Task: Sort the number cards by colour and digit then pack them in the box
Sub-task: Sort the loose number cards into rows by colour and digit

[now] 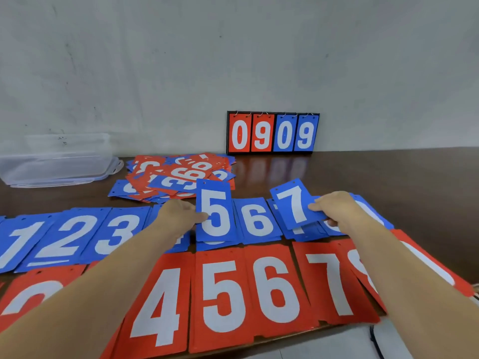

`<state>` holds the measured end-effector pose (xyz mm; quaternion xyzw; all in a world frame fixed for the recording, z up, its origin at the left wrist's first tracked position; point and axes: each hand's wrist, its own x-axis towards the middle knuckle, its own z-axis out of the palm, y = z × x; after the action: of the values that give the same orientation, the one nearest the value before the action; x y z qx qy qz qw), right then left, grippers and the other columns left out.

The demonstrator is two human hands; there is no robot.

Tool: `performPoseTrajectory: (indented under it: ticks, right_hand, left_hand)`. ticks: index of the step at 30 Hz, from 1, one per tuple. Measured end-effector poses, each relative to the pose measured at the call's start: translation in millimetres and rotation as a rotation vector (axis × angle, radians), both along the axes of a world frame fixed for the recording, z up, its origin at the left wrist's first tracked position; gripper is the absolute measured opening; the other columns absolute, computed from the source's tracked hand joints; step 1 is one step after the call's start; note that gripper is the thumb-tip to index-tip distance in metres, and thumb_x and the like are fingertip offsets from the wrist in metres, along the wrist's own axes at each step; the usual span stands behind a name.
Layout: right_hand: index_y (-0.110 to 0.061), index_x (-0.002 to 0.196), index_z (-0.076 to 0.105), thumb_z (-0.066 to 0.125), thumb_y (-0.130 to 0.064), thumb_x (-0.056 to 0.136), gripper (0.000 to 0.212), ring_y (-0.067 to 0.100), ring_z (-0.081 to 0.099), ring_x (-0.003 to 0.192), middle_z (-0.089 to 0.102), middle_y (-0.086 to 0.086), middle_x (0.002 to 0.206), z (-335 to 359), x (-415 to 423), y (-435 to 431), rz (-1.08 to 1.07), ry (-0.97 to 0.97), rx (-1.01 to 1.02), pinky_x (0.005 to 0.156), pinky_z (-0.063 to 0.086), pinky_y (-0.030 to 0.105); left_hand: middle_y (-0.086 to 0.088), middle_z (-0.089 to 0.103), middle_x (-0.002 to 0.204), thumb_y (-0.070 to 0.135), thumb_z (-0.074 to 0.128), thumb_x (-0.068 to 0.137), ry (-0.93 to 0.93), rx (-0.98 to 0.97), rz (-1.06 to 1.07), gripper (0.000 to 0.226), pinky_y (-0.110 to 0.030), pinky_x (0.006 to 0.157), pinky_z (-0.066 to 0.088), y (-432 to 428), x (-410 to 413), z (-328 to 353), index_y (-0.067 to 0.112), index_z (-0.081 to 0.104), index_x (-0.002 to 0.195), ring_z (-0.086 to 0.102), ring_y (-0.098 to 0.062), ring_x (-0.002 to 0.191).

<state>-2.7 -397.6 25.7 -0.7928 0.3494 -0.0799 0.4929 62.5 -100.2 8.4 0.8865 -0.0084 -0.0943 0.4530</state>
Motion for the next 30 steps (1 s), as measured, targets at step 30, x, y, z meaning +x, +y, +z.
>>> performPoseTrajectory:
  ticks: [30]
  right_hand:
    - [-0.016, 0.086, 0.07, 0.069, -0.025, 0.08, 0.011, 0.02, 0.067, 0.08, 0.07, -0.001, 0.084, -8, 80, 68, 0.478, 0.087, -0.638, 0.066, 0.051, 0.03]
  left_hand:
    - [-0.002, 0.056, 0.083, 0.031, 0.069, 0.084, -0.321, 0.576, 0.141, 0.021, -0.03, 0.073, 0.053, 15, 21, 4, 0.015, 0.057, 0.081, 0.063, -0.021, 0.078]
